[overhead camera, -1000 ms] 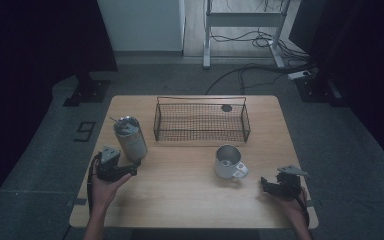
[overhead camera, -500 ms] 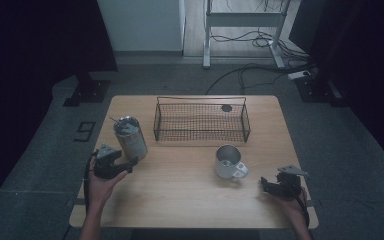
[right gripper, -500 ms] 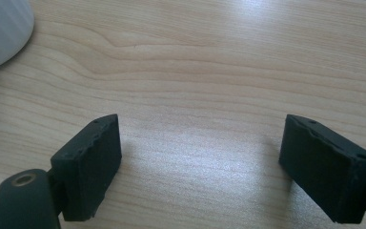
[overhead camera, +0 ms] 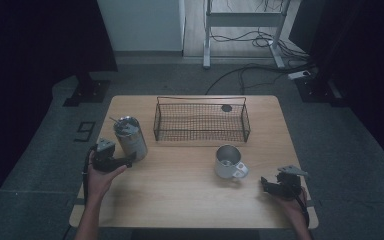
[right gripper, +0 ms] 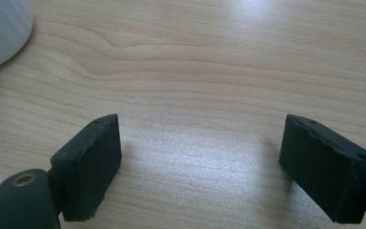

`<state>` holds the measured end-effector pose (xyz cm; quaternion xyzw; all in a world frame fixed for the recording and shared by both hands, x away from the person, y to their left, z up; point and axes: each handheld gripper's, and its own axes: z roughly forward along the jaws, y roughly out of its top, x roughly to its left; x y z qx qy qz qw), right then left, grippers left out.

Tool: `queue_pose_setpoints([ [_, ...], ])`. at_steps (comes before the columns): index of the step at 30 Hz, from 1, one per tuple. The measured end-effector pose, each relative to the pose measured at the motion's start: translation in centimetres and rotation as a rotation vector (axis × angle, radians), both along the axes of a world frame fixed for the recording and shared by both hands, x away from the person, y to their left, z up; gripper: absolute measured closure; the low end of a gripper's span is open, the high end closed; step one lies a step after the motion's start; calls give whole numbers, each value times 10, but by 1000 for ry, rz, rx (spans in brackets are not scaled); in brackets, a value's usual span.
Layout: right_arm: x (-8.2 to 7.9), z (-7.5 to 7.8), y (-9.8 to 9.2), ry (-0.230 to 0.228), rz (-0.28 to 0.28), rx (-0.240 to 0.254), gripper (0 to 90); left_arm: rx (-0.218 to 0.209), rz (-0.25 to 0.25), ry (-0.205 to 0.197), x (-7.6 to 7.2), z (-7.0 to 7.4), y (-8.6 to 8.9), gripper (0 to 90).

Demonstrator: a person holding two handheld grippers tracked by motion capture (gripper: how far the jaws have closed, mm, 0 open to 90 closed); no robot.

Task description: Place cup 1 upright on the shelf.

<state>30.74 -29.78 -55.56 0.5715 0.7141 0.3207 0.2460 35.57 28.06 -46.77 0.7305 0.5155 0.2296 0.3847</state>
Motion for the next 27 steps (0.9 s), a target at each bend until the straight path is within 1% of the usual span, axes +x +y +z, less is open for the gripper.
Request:
queue_pose_setpoints([
  [2,0,0,0,1,-1,1,137,-4,2,-8,3,2,1,73],
  [5,0,0,0,0,-5,0,137,-15,-1,10,7,4,2,49],
  [7,0,0,0,0,-6,1,136,-17,-4,-8,11,5,2,40],
  [8,0,0,0,0,-6,1,136,-17,-4,-8,11,5,2,40],
  [11,0,0,0,0,-6,1,136,-14,-6,-31,14,6,0,37],
  [12,0,0,0,0,-6,0,137,-17,-7,-32,16,6,0,38],
  [16,0,0,0,0,-6,1,137,-2,0,-43,23,6,0,37],
  [17,0,0,0,0,-6,1,136,-2,0,-43,23,6,0,38],
  [19,0,0,0,0,-6,0,137,11,4,-37,27,6,-1,40],
  [22,0,0,0,0,-6,0,137,8,3,-32,30,6,-3,40],
  [27,0,0,0,0,-6,0,137,12,7,-40,35,5,-5,41],
])
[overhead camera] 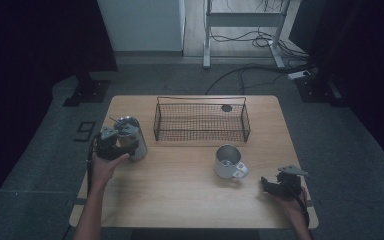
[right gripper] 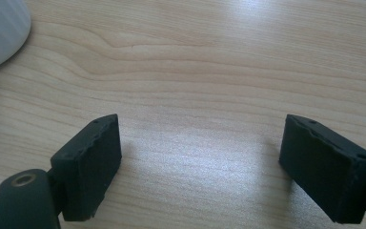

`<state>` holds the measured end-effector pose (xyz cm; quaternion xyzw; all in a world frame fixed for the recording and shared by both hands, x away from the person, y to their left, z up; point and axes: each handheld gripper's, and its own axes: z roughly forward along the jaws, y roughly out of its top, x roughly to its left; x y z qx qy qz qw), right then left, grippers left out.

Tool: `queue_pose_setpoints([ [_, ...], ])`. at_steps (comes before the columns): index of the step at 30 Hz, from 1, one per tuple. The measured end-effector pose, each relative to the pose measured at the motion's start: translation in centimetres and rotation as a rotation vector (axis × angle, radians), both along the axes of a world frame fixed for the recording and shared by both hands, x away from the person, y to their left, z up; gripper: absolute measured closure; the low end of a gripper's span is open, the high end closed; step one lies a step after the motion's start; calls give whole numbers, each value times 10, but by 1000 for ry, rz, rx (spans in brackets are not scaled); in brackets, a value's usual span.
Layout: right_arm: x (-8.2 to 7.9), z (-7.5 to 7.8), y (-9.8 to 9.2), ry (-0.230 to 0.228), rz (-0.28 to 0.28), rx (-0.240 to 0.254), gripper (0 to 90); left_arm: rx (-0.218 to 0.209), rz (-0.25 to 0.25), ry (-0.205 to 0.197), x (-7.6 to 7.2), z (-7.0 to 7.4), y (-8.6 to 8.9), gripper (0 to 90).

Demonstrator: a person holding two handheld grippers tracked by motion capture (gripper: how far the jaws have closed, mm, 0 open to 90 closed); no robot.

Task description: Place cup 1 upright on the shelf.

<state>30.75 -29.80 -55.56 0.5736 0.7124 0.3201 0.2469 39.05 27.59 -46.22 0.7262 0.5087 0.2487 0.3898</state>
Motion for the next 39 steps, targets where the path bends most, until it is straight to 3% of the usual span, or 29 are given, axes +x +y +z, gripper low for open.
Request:
queue_pose_setpoints([
  [12,0,0,0,0,0,0,137,18,15,2,16,-1,-7,29],
  [20,0,0,0,0,0,0,136,7,17,12,24,-5,-8,26],
  [33,0,0,0,0,0,0,137,14,32,-5,22,-6,-10,41],
  [39,0,0,0,0,0,0,136,42,44,-4,15,-2,-13,42],
])
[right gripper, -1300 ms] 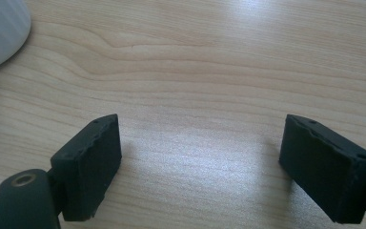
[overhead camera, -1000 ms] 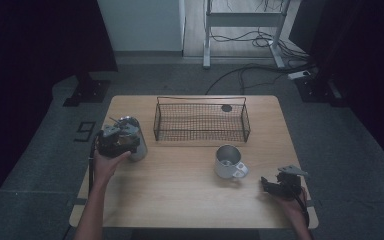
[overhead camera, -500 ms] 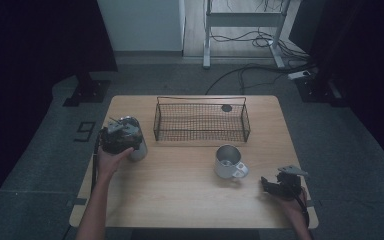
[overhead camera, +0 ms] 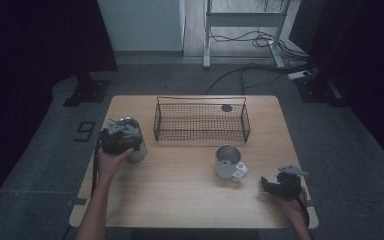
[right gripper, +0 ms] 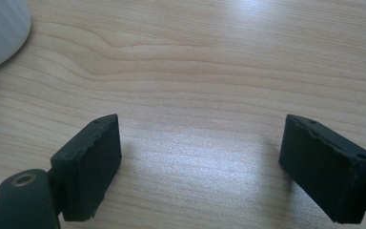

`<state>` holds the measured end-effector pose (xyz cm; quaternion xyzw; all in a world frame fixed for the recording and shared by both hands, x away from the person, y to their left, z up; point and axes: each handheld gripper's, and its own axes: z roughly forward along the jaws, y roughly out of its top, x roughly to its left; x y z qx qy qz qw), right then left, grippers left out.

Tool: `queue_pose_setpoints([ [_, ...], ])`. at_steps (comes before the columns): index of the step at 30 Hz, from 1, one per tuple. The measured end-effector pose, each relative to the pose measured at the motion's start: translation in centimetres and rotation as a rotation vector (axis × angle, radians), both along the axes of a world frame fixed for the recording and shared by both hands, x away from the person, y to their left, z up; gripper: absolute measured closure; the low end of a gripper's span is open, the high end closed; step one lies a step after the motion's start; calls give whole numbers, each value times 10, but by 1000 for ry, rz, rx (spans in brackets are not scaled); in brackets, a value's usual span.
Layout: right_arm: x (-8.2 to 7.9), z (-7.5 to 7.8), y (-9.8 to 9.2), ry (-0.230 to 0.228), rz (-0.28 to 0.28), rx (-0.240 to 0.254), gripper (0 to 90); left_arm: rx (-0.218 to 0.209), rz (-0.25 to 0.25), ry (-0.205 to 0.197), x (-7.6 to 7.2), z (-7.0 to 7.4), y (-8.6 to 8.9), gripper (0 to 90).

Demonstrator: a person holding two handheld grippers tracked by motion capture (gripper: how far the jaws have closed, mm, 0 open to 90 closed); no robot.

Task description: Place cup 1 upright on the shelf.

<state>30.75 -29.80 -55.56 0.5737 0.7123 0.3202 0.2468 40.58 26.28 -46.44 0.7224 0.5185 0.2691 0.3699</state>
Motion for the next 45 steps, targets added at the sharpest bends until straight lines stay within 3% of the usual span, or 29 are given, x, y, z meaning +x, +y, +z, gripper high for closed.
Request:
queue_pose_setpoints([
  [9,1,0,-1,-1,6,4,137,-78,7,-18,-9,16,-2,42],
  [16,1,0,-1,-1,5,2,137,-50,-13,-33,-17,30,-7,42],
  [28,1,0,-1,0,-2,2,136,-81,-23,-58,-26,43,-6,42],
  [39,1,0,-1,0,-2,2,136,-69,-40,-75,-26,56,-14,42],
  [45,1,0,-1,0,-3,2,136,-94,-58,-96,-28,67,-17,42],
])
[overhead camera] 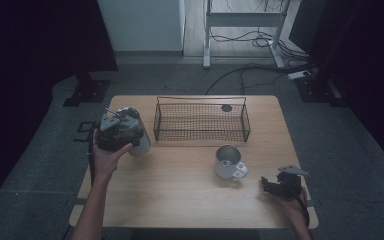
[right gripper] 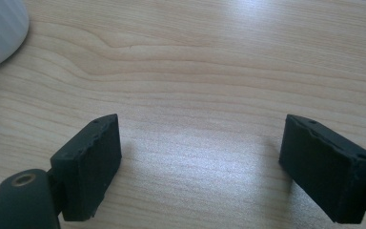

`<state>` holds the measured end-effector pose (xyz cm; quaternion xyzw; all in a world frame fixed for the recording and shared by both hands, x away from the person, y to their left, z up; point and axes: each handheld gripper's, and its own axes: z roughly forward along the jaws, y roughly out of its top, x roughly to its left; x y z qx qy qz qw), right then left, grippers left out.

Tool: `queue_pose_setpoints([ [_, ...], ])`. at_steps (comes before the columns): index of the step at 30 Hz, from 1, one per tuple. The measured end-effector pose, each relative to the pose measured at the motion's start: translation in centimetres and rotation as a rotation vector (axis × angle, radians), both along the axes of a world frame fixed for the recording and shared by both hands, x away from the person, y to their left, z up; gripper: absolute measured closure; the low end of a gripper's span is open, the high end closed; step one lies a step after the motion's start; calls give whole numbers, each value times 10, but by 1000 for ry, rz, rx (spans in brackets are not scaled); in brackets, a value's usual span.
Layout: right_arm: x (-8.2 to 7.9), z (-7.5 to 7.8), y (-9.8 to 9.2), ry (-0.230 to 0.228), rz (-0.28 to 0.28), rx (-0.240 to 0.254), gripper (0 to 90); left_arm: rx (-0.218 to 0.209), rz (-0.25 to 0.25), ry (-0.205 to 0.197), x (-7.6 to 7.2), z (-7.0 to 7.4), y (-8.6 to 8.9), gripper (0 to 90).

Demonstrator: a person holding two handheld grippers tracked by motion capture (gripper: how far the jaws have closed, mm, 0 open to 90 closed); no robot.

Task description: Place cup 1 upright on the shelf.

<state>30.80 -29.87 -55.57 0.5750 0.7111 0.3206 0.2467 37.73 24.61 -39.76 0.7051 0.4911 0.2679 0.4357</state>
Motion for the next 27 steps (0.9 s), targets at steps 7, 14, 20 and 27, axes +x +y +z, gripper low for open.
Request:
queue_pose_setpoints([
  [7,0,0,0,0,-1,-1,136,11,-1,-4,1,7,-3,42],
  [14,2,0,0,-1,-4,-3,133,5,-7,-2,2,11,-7,42],
  [20,3,0,0,-2,-6,-2,133,-7,-8,-12,5,18,-7,42],
  [27,5,0,0,-2,2,-1,133,1,5,-36,3,26,-9,43],
])
